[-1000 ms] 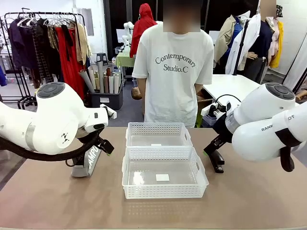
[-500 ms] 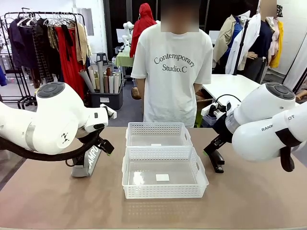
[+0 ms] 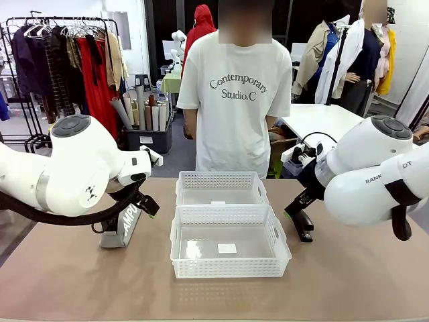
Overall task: Distribute items into two baskets.
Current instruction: Pick up the Pencil pouch that the person points to.
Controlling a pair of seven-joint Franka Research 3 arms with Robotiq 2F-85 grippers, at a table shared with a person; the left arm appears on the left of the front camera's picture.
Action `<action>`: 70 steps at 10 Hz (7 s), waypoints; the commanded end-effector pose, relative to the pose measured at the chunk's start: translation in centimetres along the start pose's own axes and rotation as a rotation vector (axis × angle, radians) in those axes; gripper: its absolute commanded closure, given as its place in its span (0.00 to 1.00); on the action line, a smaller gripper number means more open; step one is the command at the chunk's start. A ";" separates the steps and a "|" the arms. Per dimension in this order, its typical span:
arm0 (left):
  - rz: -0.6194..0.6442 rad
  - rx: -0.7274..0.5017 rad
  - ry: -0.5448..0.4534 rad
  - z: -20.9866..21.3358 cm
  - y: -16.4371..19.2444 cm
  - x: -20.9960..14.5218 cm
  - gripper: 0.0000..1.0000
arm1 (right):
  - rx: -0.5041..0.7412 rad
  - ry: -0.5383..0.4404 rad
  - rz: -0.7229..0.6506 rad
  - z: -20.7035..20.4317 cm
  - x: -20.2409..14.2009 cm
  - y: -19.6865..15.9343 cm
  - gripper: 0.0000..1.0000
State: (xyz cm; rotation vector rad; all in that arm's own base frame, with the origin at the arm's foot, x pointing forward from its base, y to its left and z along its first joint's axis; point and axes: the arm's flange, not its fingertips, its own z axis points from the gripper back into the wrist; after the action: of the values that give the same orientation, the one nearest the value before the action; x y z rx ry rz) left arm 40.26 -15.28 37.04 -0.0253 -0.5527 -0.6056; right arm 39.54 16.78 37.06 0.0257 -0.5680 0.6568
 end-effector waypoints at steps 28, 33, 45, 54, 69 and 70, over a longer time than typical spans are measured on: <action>-0.123 -0.107 -0.171 5.6 -1.8 3.5 0.00 | 0.316 0.028 -0.177 6.6 6.0 -0.7 0.00; -0.161 -0.438 0.176 8.5 0.5 5.8 0.00 | 0.541 0.066 -0.351 7.4 8.1 -2.5 0.00; 0.262 -1.160 -0.045 8.6 5.6 4.4 0.00 | 0.954 0.042 -0.631 9.8 8.2 -6.7 0.00; 0.529 -1.460 0.013 14.5 10.6 4.7 0.00 | 1.282 -0.074 -0.692 15.7 10.9 -9.8 0.00; 0.782 -1.393 -0.116 17.8 14.7 7.0 0.00 | 1.305 -0.206 -0.828 17.0 11.3 -14.1 0.00; 0.782 -1.393 -0.116 17.8 14.7 7.0 0.00 | 1.305 -0.206 -0.828 17.0 11.3 -14.1 0.00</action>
State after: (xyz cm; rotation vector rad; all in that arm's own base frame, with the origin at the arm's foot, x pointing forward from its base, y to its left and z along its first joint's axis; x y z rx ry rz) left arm 44.32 -3.91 57.69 -1.5200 -0.0980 -0.0995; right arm 46.82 8.58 59.16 1.4841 -0.1936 0.1022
